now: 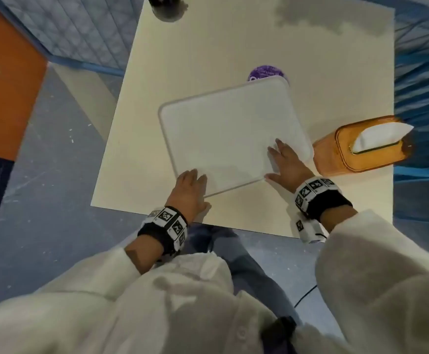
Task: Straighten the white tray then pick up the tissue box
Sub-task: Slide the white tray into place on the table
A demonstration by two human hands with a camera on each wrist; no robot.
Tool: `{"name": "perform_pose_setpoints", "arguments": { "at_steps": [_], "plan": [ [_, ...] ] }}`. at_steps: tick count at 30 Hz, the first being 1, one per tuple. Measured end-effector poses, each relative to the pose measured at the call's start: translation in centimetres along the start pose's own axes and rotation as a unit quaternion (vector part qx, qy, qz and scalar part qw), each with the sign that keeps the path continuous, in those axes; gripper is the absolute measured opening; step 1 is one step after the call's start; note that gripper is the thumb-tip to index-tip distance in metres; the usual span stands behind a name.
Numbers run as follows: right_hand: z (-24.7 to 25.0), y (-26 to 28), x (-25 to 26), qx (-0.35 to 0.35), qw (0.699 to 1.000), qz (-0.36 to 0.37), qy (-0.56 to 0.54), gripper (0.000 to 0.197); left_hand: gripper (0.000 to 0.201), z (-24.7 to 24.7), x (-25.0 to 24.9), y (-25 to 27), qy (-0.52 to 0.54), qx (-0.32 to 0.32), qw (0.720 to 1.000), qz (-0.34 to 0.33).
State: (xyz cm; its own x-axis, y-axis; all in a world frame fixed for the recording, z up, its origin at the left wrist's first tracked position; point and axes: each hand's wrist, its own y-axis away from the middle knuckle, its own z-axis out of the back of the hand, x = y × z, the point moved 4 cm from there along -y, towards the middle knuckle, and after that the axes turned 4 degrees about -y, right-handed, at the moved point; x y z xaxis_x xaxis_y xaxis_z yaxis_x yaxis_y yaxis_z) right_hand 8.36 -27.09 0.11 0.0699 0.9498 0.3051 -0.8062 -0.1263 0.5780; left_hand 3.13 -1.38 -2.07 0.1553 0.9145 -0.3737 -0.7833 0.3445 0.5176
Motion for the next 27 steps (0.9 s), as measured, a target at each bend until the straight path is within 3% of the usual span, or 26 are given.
{"name": "perform_pose_setpoints", "arguments": {
  "at_steps": [7,14,22,27],
  "plan": [
    [-0.7,-0.8,-1.1,0.074,0.997,-0.020,0.008,0.079,0.054,0.5,0.1,-0.6,0.020,-0.024,0.999,0.005],
    [-0.5,-2.0,-1.7,0.058,0.998,-0.009,-0.005,0.076,0.056,0.1,0.3,-1.1,0.017,-0.076,0.996,-0.039],
    [1.9,-6.1,-2.4,0.033,0.999,-0.011,-0.011,0.077,0.056,3.7,0.0,-5.6,0.001,-0.083,0.996,-0.036],
    [4.4,-9.2,-2.9,0.024,0.999,-0.023,-0.023,0.079,0.053,6.5,0.0,-9.5,-0.026,-0.051,0.998,0.012]
  ]
}}
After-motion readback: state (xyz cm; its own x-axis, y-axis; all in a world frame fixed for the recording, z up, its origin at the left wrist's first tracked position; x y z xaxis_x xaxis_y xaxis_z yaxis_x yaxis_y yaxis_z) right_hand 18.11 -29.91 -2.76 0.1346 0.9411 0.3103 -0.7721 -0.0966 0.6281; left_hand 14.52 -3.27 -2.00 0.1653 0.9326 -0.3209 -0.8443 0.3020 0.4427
